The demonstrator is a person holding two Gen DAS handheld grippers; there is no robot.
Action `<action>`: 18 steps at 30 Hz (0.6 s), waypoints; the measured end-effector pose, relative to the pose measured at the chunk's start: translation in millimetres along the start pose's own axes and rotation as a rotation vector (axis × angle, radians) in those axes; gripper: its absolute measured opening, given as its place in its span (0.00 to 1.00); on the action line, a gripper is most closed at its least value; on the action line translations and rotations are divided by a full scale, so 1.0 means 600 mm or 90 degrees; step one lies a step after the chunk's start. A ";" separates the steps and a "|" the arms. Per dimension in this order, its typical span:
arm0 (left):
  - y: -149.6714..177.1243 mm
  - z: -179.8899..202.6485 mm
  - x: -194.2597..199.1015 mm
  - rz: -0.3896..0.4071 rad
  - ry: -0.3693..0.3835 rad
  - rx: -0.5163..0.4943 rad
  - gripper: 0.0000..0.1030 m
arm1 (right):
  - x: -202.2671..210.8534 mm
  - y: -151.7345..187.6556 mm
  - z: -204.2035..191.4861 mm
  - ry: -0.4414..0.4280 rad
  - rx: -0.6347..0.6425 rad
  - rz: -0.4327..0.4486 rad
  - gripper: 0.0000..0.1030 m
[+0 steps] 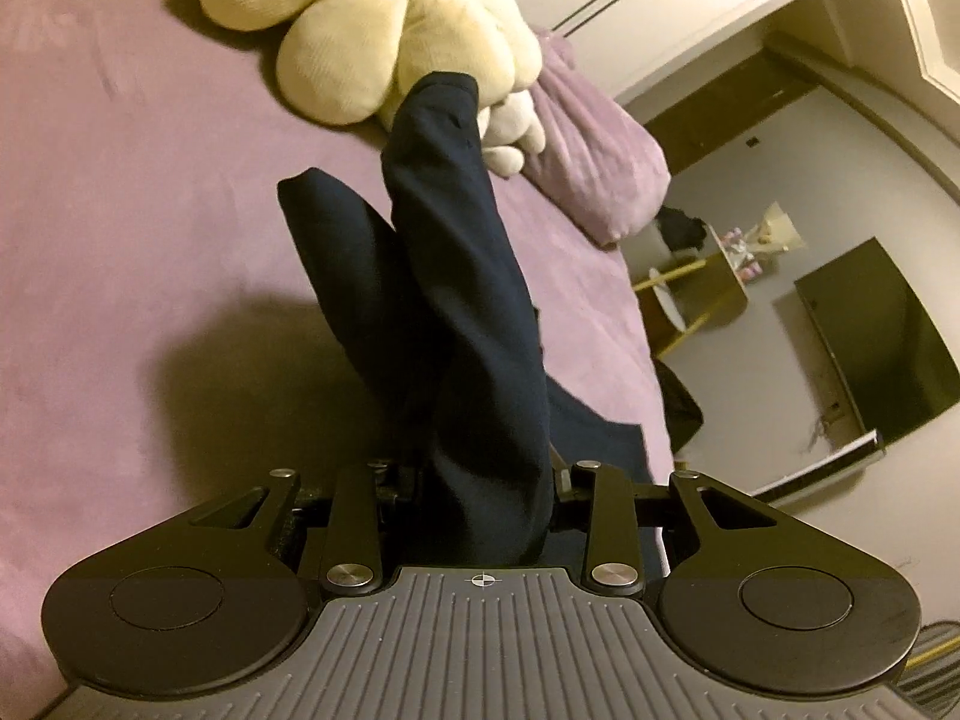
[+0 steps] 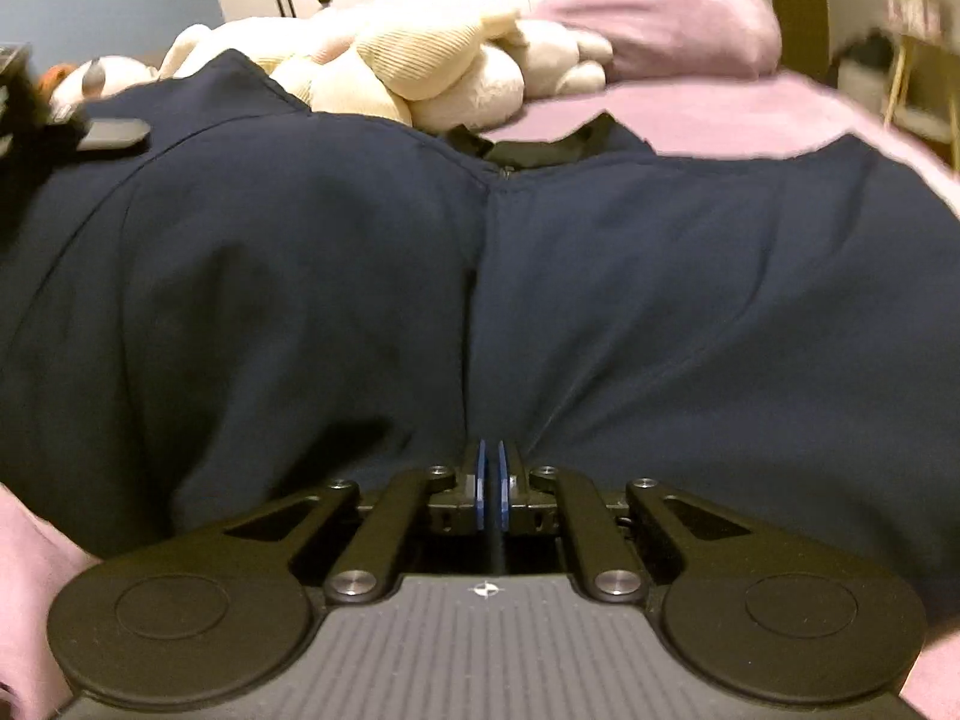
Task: Fold large clothes
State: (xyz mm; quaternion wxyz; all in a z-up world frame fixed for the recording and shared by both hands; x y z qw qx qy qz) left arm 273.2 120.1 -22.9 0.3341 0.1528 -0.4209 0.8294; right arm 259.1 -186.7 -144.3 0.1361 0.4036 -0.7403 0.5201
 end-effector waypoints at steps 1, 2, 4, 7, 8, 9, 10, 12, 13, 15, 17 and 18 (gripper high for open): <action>-0.004 0.016 -0.002 0.001 -0.001 0.000 0.35 | 0.005 -0.011 0.009 -0.017 -0.022 -0.012 0.06; -0.006 0.033 -0.007 0.000 -0.003 -0.002 0.35 | 0.016 -0.022 0.021 -0.037 -0.052 -0.013 0.06; -0.007 0.075 -0.022 -0.003 -0.008 -0.019 0.35 | 0.046 -0.035 0.054 -0.065 -0.128 0.010 0.06; -0.006 0.143 -0.056 -0.010 0.000 -0.049 0.35 | 0.082 -0.039 0.107 -0.056 -0.199 0.033 0.06; -0.004 0.165 -0.070 -0.014 0.001 -0.061 0.35 | 0.092 -0.037 0.127 -0.055 -0.220 0.039 0.06; -0.001 0.190 -0.091 -0.020 0.000 -0.073 0.35 | 0.099 -0.035 0.143 -0.059 -0.240 0.043 0.06; 0.004 0.208 -0.108 -0.028 0.001 -0.083 0.35 | 0.104 -0.032 0.162 -0.058 -0.261 0.041 0.06; 0.019 0.238 -0.151 -0.051 0.009 -0.099 0.36 | 0.112 -0.024 0.194 -0.072 -0.306 0.038 0.06; 0.030 0.253 -0.178 -0.064 0.012 -0.112 0.36 | 0.117 -0.021 0.207 -0.080 -0.326 0.038 0.05; 0.053 0.276 -0.227 -0.087 0.018 -0.141 0.41 | 0.128 -0.017 0.222 -0.088 -0.341 0.048 0.05; 0.082 0.288 -0.275 -0.097 0.044 -0.166 0.50 | 0.137 -0.016 0.234 -0.086 -0.342 0.055 0.05; 0.097 0.286 -0.286 -0.098 0.059 -0.161 0.55 | 0.143 -0.012 0.242 -0.088 -0.347 0.060 0.05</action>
Point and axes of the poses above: each gripper's, at about its wrist camera, not at the fingertips, and x roughly against the way its jaws point, z to its right, y to its underside, the point moved 2 cm from there along -x, roughly the way its jaws point, and after that the axes turned 12 degrees about -x, right-handed, at the moved point
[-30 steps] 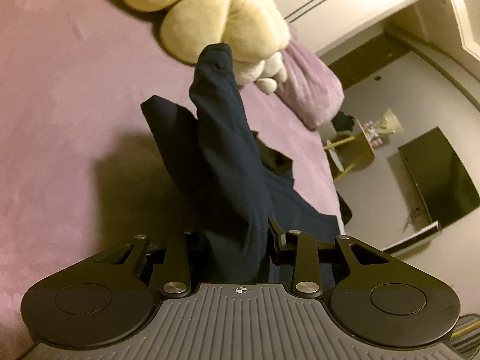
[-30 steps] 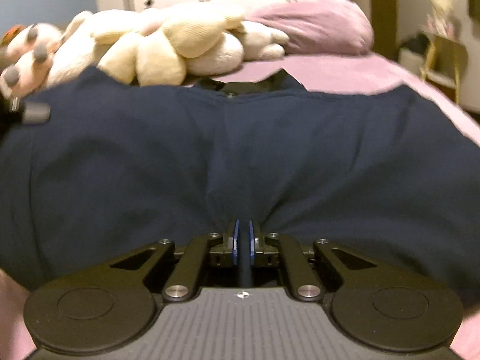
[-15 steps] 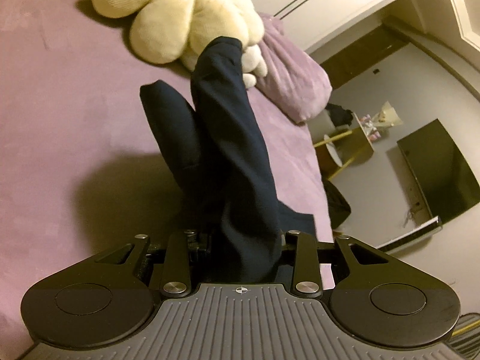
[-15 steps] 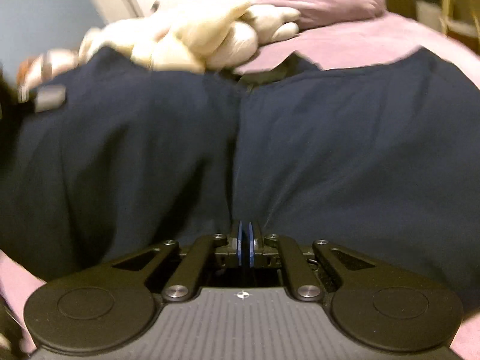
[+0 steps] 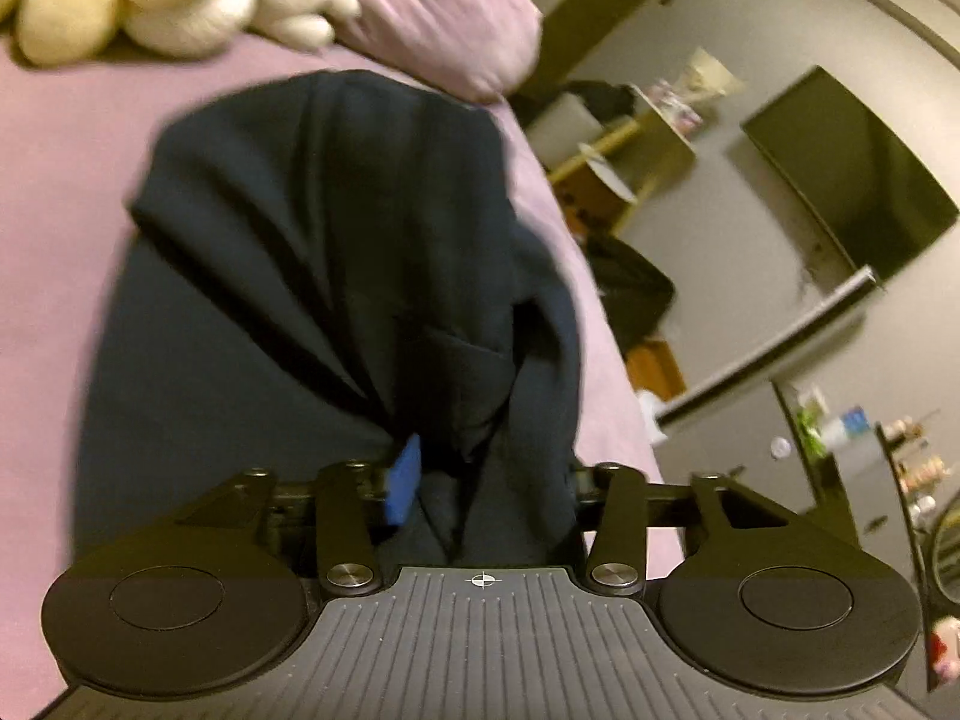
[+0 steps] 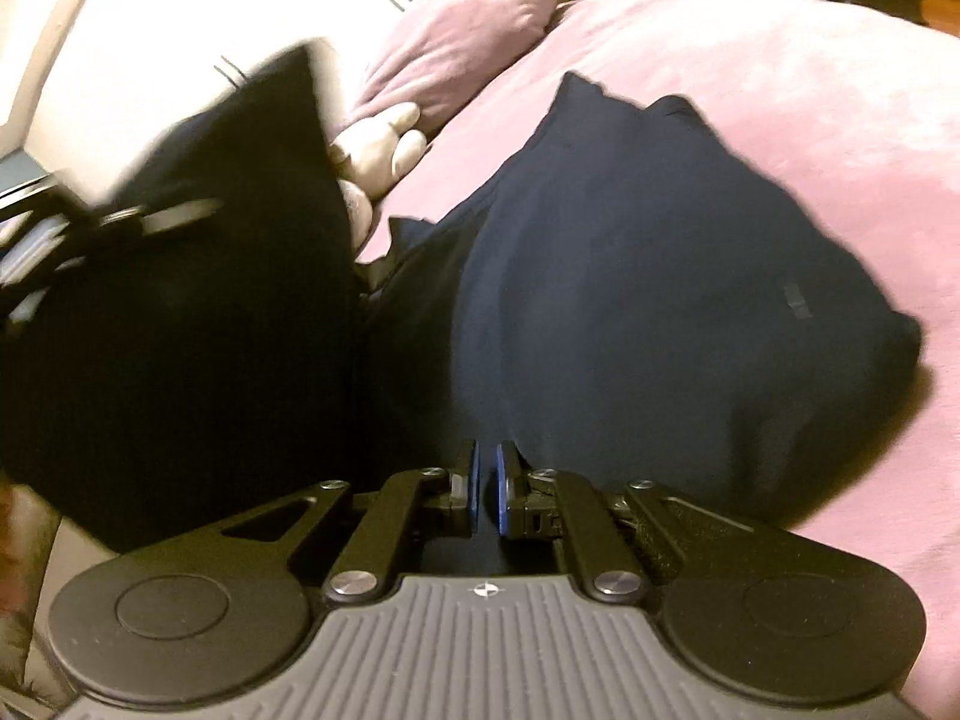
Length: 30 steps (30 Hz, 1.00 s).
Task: Fold large clothes
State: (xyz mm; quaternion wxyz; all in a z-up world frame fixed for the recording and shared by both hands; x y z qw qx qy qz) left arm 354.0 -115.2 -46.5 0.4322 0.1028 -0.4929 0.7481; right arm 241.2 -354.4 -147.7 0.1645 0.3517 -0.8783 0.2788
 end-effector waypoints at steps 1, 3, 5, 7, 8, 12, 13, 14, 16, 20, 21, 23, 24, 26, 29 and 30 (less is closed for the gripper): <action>0.011 -0.005 -0.016 0.011 0.029 0.011 0.60 | 0.009 -0.001 0.007 -0.003 -0.004 0.004 0.05; 0.031 -0.025 -0.040 0.034 0.095 0.029 0.76 | 0.023 -0.004 0.017 -0.004 -0.010 0.013 0.05; 0.044 -0.045 -0.046 0.041 0.104 0.061 0.72 | 0.039 -0.007 0.027 0.000 -0.015 0.022 0.05; 0.045 -0.049 -0.020 0.055 0.107 0.070 0.72 | 0.056 -0.008 0.032 0.003 -0.015 0.034 0.06; 0.042 -0.048 -0.004 0.061 0.105 0.069 0.75 | 0.066 -0.008 0.032 0.009 -0.011 0.042 0.06; 0.039 -0.062 0.059 0.117 0.064 0.059 0.87 | 0.119 -0.017 0.020 0.052 0.010 0.110 0.11; 0.043 -0.068 0.068 0.126 0.054 0.072 0.86 | 0.135 -0.021 0.008 0.052 0.017 0.135 0.11; 0.045 -0.076 0.074 0.129 0.048 0.090 0.86 | 0.145 -0.027 -0.010 0.044 0.027 0.154 0.11; 0.050 -0.085 0.089 0.140 0.045 0.121 0.86 | 0.159 -0.033 -0.058 0.008 0.059 0.186 0.11; 0.055 -0.105 0.125 0.162 -0.025 0.117 0.86 | 0.140 -0.014 -0.149 -0.055 0.161 0.172 0.11; 0.050 -0.112 0.126 0.161 -0.048 0.112 0.86 | 0.127 -0.008 -0.155 -0.056 0.185 0.163 0.11; 0.046 -0.125 0.130 0.151 -0.097 0.107 0.86 | 0.092 0.015 -0.172 -0.035 0.236 0.144 0.11; 0.049 -0.127 0.133 0.149 -0.112 0.108 0.86 | 0.067 0.025 -0.178 -0.014 0.254 0.144 0.10; 0.048 -0.132 0.120 0.141 -0.151 0.102 0.85 | 0.026 0.030 -0.164 0.060 0.291 0.165 0.08; 0.055 -0.132 0.097 0.122 -0.203 0.080 0.85 | -0.015 0.019 -0.105 0.154 0.285 0.160 0.13; 0.061 -0.134 0.088 0.108 -0.210 0.077 0.84 | -0.022 0.018 -0.085 0.164 0.283 0.155 0.13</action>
Point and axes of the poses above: each gripper's, at about its wrist camera, not at the fingertips, and x roughly against the way its jaws point, z to its right, y to its underside, the point moved 2 cm from there along -x, roughly the way its jaws point, and after that the axes turned 12 degrees about -x, right-handed, at the moved point
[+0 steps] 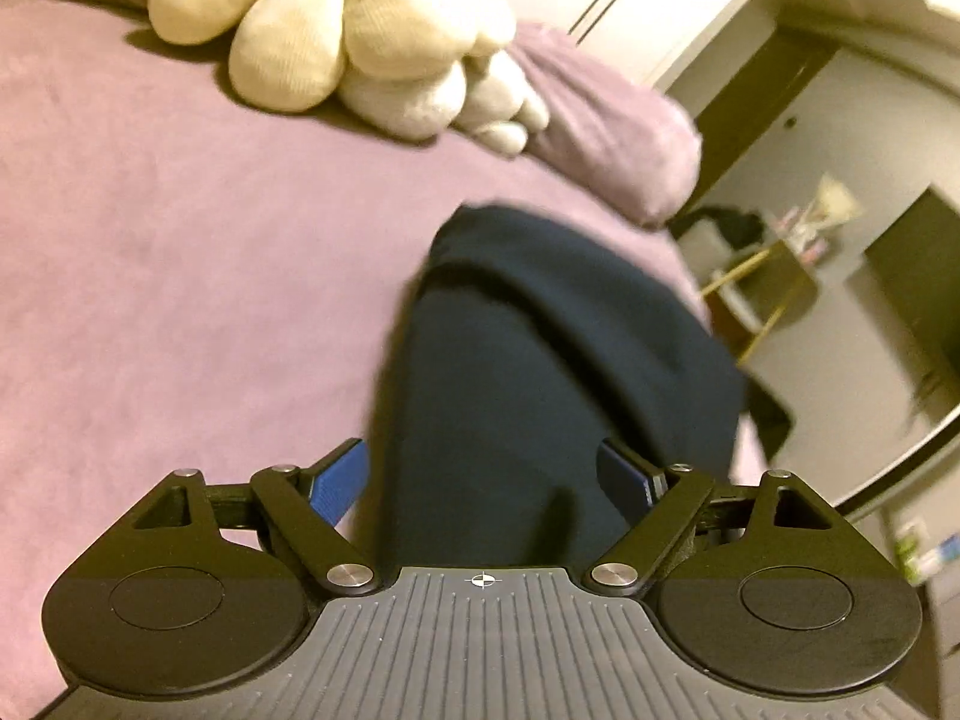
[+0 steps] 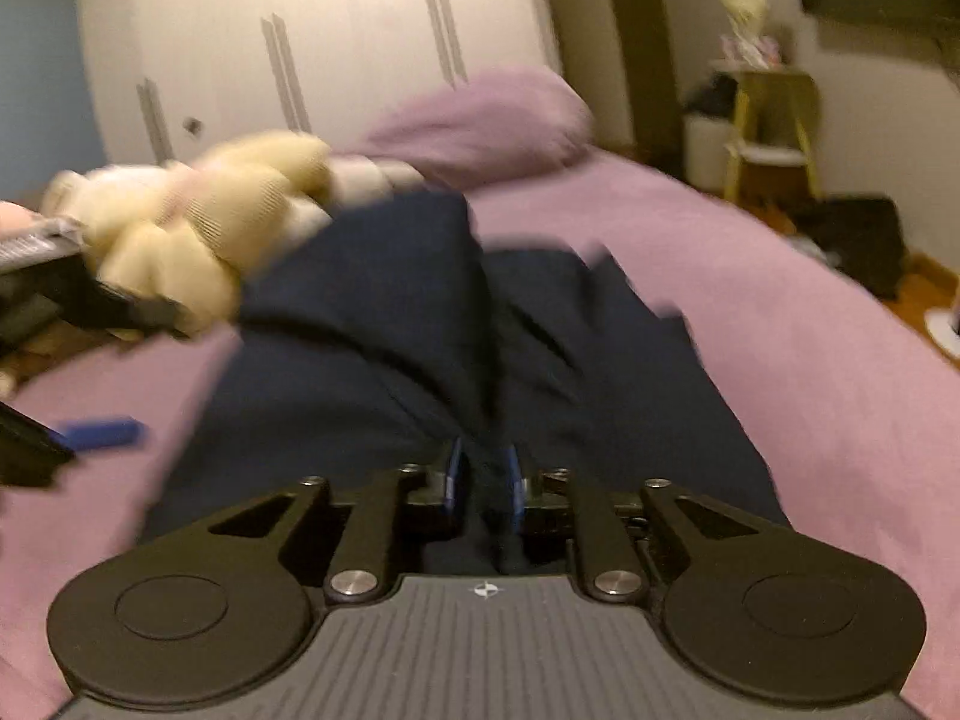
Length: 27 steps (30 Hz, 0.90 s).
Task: Fold large clothes
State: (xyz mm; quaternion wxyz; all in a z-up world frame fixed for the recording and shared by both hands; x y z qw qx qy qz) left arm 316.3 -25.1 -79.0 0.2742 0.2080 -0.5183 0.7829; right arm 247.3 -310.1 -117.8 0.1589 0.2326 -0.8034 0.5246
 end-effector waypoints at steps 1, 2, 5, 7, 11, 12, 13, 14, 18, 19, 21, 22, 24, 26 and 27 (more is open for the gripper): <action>0.007 0.004 -0.010 -0.015 -0.006 -0.004 0.83 | -0.006 0.006 0.007 -0.003 0.009 0.002 0.11; 0.020 0.003 -0.016 -0.029 -0.012 -0.004 0.83 | -0.010 0.012 0.007 -0.001 0.038 0.013 0.06; 0.029 0.000 -0.022 -0.021 -0.019 -0.008 0.86 | -0.027 0.016 0.004 0.028 0.080 0.015 0.00; 0.028 0.000 -0.019 -0.014 -0.026 -0.025 0.86 | -0.034 -0.002 -0.003 0.028 0.067 -0.001 0.00; 0.032 -0.002 -0.019 -0.014 -0.022 -0.017 0.86 | 0.001 -0.065 -0.012 0.022 0.006 0.030 0.04; 0.035 -0.002 -0.019 -0.014 -0.020 -0.011 0.86 | 0.008 -0.082 -0.026 0.013 0.007 0.052 0.07; 0.035 -0.001 -0.018 -0.014 -0.020 -0.011 0.86 | 0.010 -0.097 -0.038 0.000 0.009 0.063 0.07; 0.034 0.002 -0.019 -0.013 -0.019 -0.015 0.86 | 0.004 -0.114 -0.056 -0.021 0.008 0.068 0.07; 0.017 0.008 -0.011 -0.007 -0.035 -0.048 0.86 | -0.066 -0.171 -0.126 -0.054 0.038 0.065 0.08; 0.008 0.010 -0.011 -0.001 -0.048 -0.059 0.86 | -0.090 -0.180 -0.140 -0.050 0.049 0.060 0.08; -0.016 0.019 -0.018 0.008 -0.075 -0.083 0.86 | -0.134 -0.181 -0.153 -0.029 0.087 0.049 0.08; -0.029 0.026 -0.024 0.014 -0.084 -0.089 0.86 | -0.158 -0.177 -0.154 -0.008 0.098 0.034 0.09; -0.053 0.042 -0.042 0.025 -0.089 -0.091 0.90 | -0.203 -0.167 -0.135 0.025 0.107 0.009 0.09; -0.070 0.067 -0.072 0.028 -0.088 -0.111 0.93 | -0.229 -0.153 -0.106 0.059 0.113 0.011 0.09; -0.074 0.080 -0.090 0.029 -0.089 -0.122 0.93 | -0.238 -0.146 -0.084 0.069 0.102 0.014 0.09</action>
Point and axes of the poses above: each gripper's, at about its wrist camera, not at the fingertips, and x roughly against the way its jaws point, z to its right, y to its underside, the point moved 2 cm from there along -x, roughly the way its jaws point, and after that the axes turned 12 degrees about -x, right-handed, at the moved point
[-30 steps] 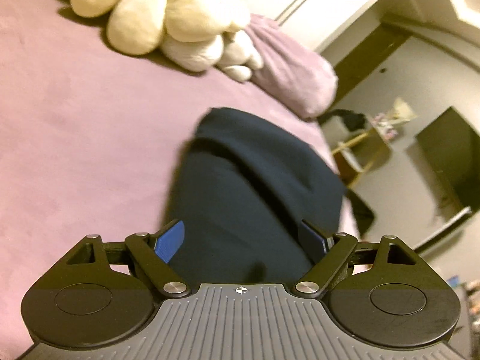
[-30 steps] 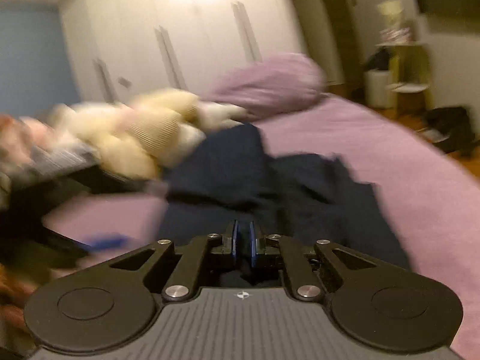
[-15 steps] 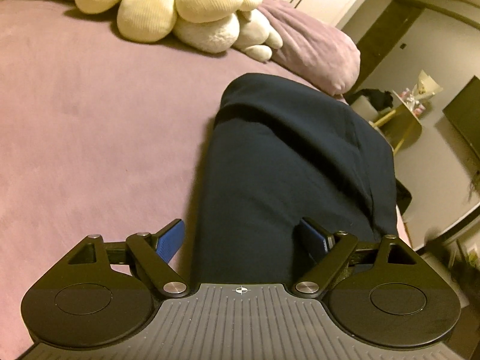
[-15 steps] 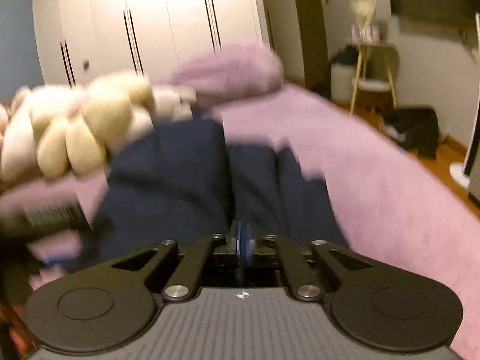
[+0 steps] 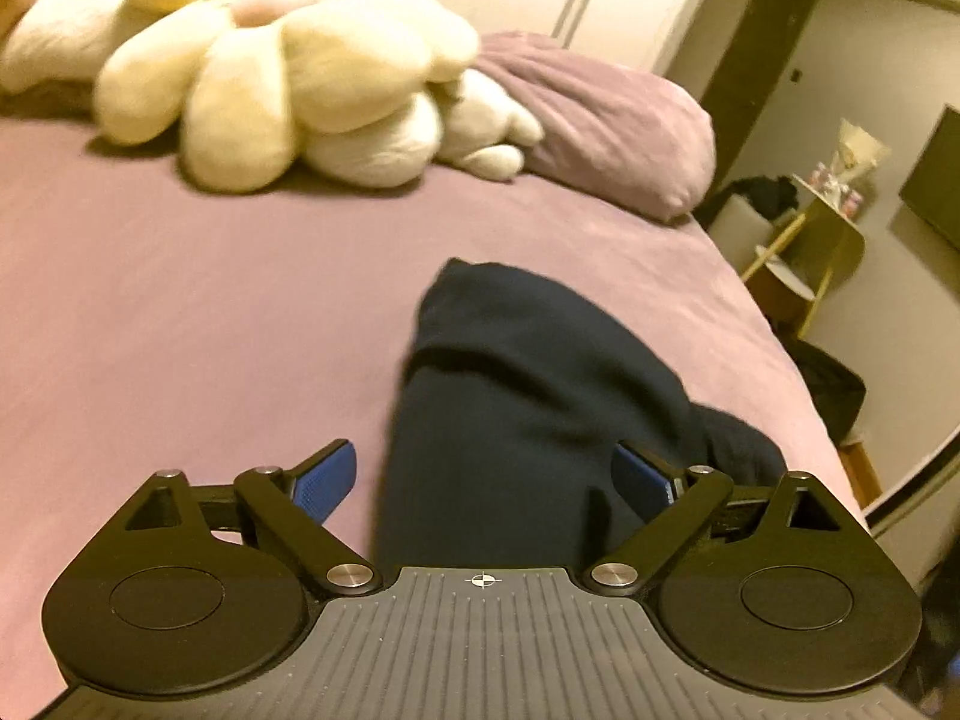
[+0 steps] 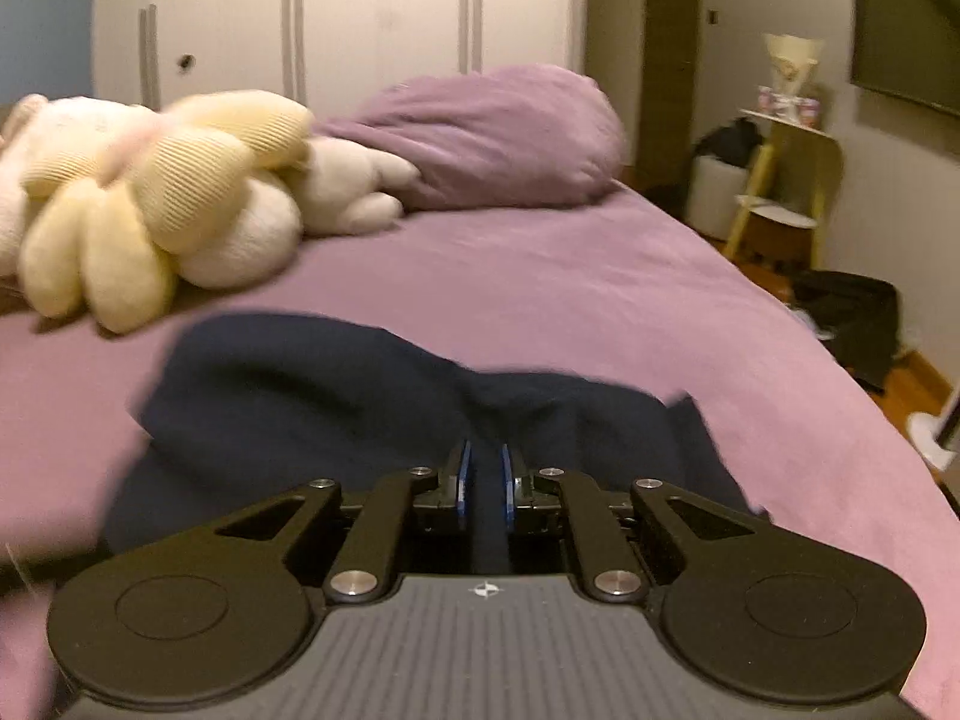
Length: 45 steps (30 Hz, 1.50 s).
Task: Fold large clothes
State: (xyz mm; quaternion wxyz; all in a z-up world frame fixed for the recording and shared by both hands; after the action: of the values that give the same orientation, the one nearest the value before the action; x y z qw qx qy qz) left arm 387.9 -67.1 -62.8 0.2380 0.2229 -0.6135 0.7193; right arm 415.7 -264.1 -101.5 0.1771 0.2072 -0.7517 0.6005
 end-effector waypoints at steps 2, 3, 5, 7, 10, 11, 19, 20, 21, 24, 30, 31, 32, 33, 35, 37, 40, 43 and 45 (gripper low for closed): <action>-0.003 0.022 -0.029 0.003 -0.004 -0.017 0.94 | -0.008 0.015 0.029 -0.001 -0.045 0.002 0.07; 0.000 0.031 -0.044 0.003 -0.006 -0.021 0.97 | -0.007 0.020 0.044 -0.007 -0.066 0.009 0.07; 0.009 0.039 -0.070 -0.014 -0.023 -0.026 0.99 | -0.005 0.028 0.061 -0.013 -0.083 0.019 0.06; 0.023 0.041 -0.092 -0.028 -0.037 -0.032 1.00 | -0.008 0.040 0.067 -0.015 -0.082 0.029 0.06; 0.041 0.036 -0.112 -0.021 -0.049 -0.029 1.00 | -0.021 0.050 0.078 -0.031 -0.095 0.034 0.06; 0.043 0.036 -0.115 -0.023 -0.057 -0.034 1.00 | -0.020 0.055 0.083 -0.034 -0.097 0.037 0.06; 0.050 0.020 -0.096 -0.007 -0.025 -0.024 1.00 | 0.007 0.051 0.109 -0.078 -0.139 0.042 0.06; 0.050 0.021 -0.096 -0.005 -0.026 -0.024 1.00 | 0.016 0.053 0.112 -0.080 -0.142 0.042 0.06; 0.051 0.022 -0.096 -0.003 -0.025 -0.026 1.00 | 0.026 0.056 0.114 -0.077 -0.137 0.046 0.06; 0.051 0.026 -0.098 0.000 -0.033 -0.032 1.00 | 0.050 0.078 0.124 -0.045 -0.128 0.071 0.17; 0.050 0.028 -0.102 -0.001 -0.045 -0.030 1.00 | 0.025 0.088 0.129 -0.053 -0.127 0.069 0.17; 0.050 0.029 -0.099 -0.001 -0.044 -0.030 1.00 | 0.022 0.088 0.127 -0.050 -0.122 0.067 0.17; 0.050 0.028 -0.094 0.000 -0.043 -0.028 1.00 | 0.022 0.087 0.127 -0.051 -0.122 0.068 0.17; 0.051 0.027 -0.086 0.002 -0.038 -0.023 1.00 | 0.022 0.086 0.129 -0.054 -0.126 0.067 0.17; 0.056 0.021 -0.065 0.008 -0.026 -0.007 1.00 | 0.027 0.085 0.128 -0.053 -0.124 0.070 0.17; 0.069 0.018 -0.040 0.017 -0.013 0.009 1.00 | 0.038 0.086 0.126 -0.048 -0.118 0.079 0.17; 0.088 0.018 -0.016 0.040 -0.003 0.014 1.00 | 0.055 0.093 0.125 -0.042 -0.111 0.092 0.19; 0.095 0.018 -0.025 0.043 -0.013 0.015 1.00 | 0.068 0.105 0.126 -0.040 -0.106 0.107 0.19; 0.090 0.016 -0.041 0.022 -0.018 0.019 1.00 | 0.066 0.110 0.124 -0.039 -0.103 0.112 0.19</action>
State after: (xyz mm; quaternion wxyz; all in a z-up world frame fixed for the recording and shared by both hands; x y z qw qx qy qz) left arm 374.4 -85.8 -118.2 0.2134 0.2260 -0.6097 0.7291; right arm 346.1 -327.8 -152.1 0.1164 0.1439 -0.8181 0.5445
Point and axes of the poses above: each gripper's, at about its wrist camera, not at the fingertips, and x roughly against the way its jaws point, z to its right, y to its underside, the point moved 2 cm from there along -x, roughly the way its jaws point, and after that the axes turned 12 degrees about -x, right-handed, at the moved point
